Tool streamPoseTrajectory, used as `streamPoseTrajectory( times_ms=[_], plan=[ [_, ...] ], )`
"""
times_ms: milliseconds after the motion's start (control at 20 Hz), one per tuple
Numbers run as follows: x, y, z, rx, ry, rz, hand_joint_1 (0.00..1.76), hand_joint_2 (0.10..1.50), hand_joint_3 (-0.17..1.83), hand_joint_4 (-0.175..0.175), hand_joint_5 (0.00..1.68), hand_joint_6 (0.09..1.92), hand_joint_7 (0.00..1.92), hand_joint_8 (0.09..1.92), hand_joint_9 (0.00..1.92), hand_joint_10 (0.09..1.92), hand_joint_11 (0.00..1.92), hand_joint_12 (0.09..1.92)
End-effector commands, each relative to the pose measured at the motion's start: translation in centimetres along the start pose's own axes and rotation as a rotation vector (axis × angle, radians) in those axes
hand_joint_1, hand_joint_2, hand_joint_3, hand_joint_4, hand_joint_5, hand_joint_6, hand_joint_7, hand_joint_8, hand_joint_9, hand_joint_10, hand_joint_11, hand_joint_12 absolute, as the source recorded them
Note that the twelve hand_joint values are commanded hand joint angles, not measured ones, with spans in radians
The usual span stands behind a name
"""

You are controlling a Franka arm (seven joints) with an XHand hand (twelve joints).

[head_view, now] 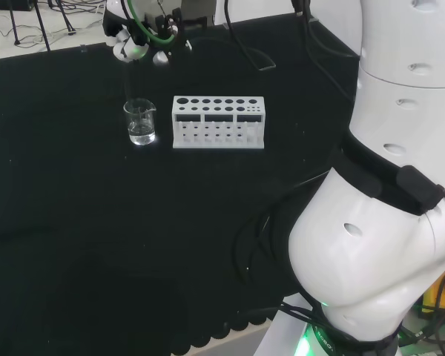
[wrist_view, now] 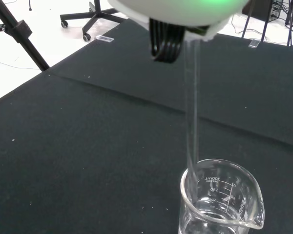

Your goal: Put the glass rod back on the white test tube rack.

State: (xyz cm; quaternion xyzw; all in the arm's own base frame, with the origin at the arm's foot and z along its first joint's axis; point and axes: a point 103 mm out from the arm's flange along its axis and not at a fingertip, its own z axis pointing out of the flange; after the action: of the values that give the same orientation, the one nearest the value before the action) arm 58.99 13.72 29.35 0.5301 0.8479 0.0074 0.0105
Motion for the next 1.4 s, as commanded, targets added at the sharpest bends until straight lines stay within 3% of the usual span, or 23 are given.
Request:
streamPoseTrajectory(
  times_ms=[50, 400, 700, 1000, 1400],
  plan=[
    [0.3, -0.3, -0.1, -0.007, 0.007, -0.014, 1.31, 0.68, 0.74, -0.175, 1.09, 0.74, 1.19, 1.15, 1.71, 0.85, 1.68, 0.78],
    [1.1, 0.7, -1.6, -0.023, -0.003, -0.009, 1.31, 0.68, 0.74, -0.175, 1.09, 0.74, 1.19, 1.15, 1.71, 0.85, 1.68, 0.78],
    [0.3, 0.1, -4.2, -0.046, -0.019, 0.021, 1.31, 0.68, 0.74, -0.175, 1.09, 0.74, 1.19, 1.15, 1.71, 0.85, 1.68, 0.78],
    [-2.7, -1.8, -7.1, -0.076, -0.021, 0.071, 1.31, 0.68, 0.74, -0.175, 1.09, 0.74, 1.19, 1.15, 1.71, 0.85, 1.68, 0.78],
    [-7.8, -7.4, -9.4, -0.094, -0.043, 0.174, 1.31, 0.68, 0.74, -0.175, 1.09, 0.74, 1.19, 1.15, 1.71, 0.85, 1.68, 0.78]
  ],
)
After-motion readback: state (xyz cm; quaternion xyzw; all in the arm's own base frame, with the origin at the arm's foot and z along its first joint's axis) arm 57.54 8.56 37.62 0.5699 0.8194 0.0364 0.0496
